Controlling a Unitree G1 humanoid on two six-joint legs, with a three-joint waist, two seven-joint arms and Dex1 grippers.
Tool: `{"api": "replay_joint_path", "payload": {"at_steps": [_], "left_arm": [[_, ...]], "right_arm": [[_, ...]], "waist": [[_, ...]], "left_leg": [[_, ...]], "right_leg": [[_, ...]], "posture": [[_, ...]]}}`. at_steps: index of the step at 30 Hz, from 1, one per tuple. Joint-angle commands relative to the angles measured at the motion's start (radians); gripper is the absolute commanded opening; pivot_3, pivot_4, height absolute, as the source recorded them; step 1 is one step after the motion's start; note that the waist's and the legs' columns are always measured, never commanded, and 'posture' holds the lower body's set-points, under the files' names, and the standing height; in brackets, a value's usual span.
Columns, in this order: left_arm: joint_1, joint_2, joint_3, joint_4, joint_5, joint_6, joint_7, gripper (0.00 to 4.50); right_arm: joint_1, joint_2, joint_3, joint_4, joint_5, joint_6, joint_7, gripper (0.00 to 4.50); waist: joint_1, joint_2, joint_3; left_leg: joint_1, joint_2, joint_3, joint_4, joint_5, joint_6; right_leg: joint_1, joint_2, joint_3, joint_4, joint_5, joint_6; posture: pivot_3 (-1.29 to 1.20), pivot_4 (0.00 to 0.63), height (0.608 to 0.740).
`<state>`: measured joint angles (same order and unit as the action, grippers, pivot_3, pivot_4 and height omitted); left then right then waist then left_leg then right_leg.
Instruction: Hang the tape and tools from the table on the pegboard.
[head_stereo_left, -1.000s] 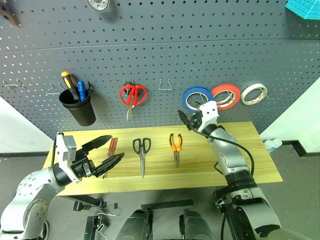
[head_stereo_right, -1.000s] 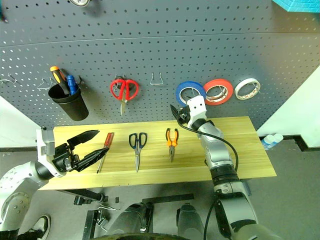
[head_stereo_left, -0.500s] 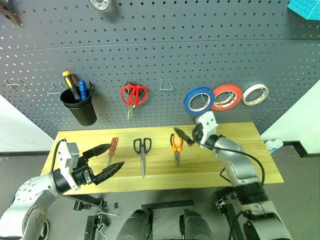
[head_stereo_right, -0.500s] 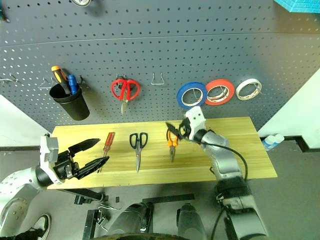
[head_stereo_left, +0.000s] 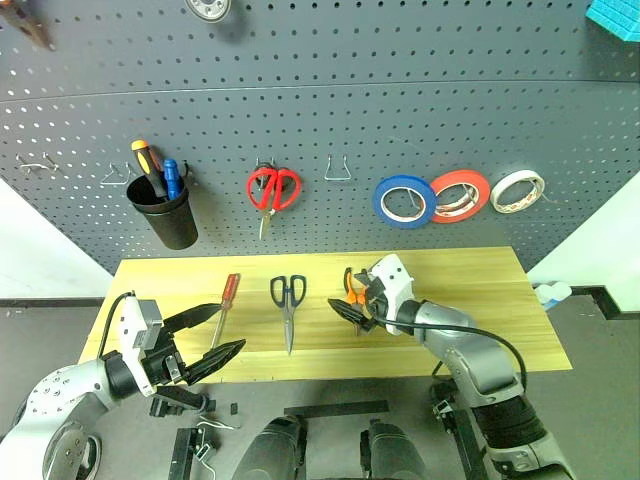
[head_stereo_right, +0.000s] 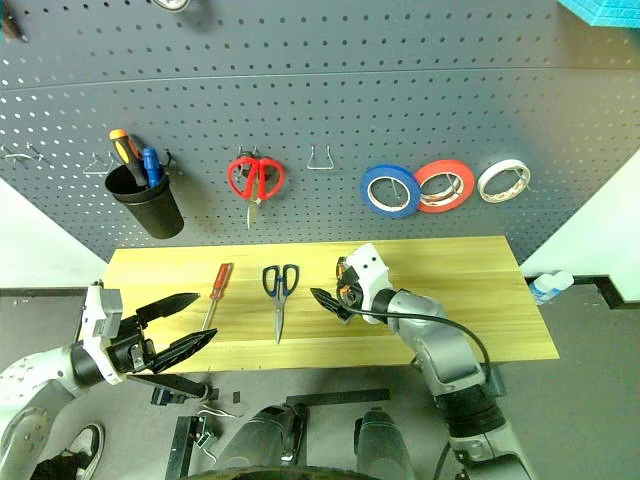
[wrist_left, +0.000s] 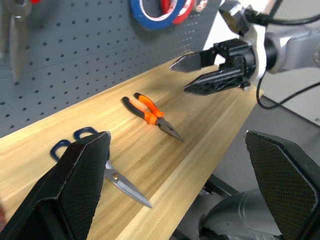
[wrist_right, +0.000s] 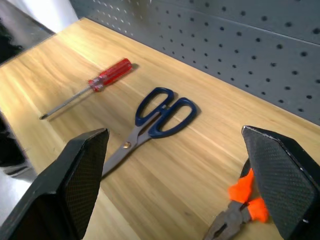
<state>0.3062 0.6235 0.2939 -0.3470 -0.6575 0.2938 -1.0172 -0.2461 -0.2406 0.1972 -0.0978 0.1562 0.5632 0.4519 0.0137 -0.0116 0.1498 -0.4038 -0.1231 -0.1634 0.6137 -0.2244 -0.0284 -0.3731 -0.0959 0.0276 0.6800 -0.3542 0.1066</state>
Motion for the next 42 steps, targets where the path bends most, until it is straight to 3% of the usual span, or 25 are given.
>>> {"api": "replay_joint_path", "payload": {"at_steps": [1, 19, 28, 42], "left_arm": [[0.015, -0.002, 0.016, -0.022, 0.002, -0.018, 0.007, 4.50], [0.043, -0.007, 0.018, -0.046, 0.002, -0.018, 0.038, 4.50], [0.065, -0.010, 0.021, -0.058, 0.003, -0.019, 0.045, 4.50], [0.105, -0.020, 0.025, -0.095, -0.001, -0.017, 0.069, 4.50]], "right_arm": [[-0.019, 0.075, -0.004, 0.028, -0.060, -0.019, -0.135, 4.45], [-0.140, 0.311, -0.087, 0.194, -0.234, 0.150, -0.580, 4.45], [-0.163, 0.395, -0.026, 0.189, -0.232, 0.306, -0.568, 4.45], [-0.308, 0.387, -0.118, 0.475, -0.230, 0.208, -0.607, 4.45]], "waist": [[0.000, 0.000, 0.000], [-0.002, 0.002, 0.001], [-0.007, 0.005, 0.003], [-0.009, 0.008, 0.015]], "left_leg": [[0.000, 0.000, 0.000, 0.000, 0.000, 0.000], [0.000, 0.000, -0.001, -0.002, 0.000, 0.000], [0.000, 0.000, -0.001, -0.002, 0.000, 0.000], [0.000, 0.000, -0.001, -0.004, 0.000, 0.000]], "right_leg": [[0.000, 0.000, 0.000, 0.000, 0.000, 0.000], [-0.001, 0.001, 0.000, 0.000, 0.000, -0.001], [-0.001, 0.000, 0.000, 0.000, -0.001, -0.001], [-0.001, 0.000, 0.000, 0.000, -0.001, -0.003]], "posture": [[0.09, 0.132, 0.740], [0.08, 0.151, 0.740], [0.08, 0.166, 0.740], [0.10, 0.183, 0.740]]}}
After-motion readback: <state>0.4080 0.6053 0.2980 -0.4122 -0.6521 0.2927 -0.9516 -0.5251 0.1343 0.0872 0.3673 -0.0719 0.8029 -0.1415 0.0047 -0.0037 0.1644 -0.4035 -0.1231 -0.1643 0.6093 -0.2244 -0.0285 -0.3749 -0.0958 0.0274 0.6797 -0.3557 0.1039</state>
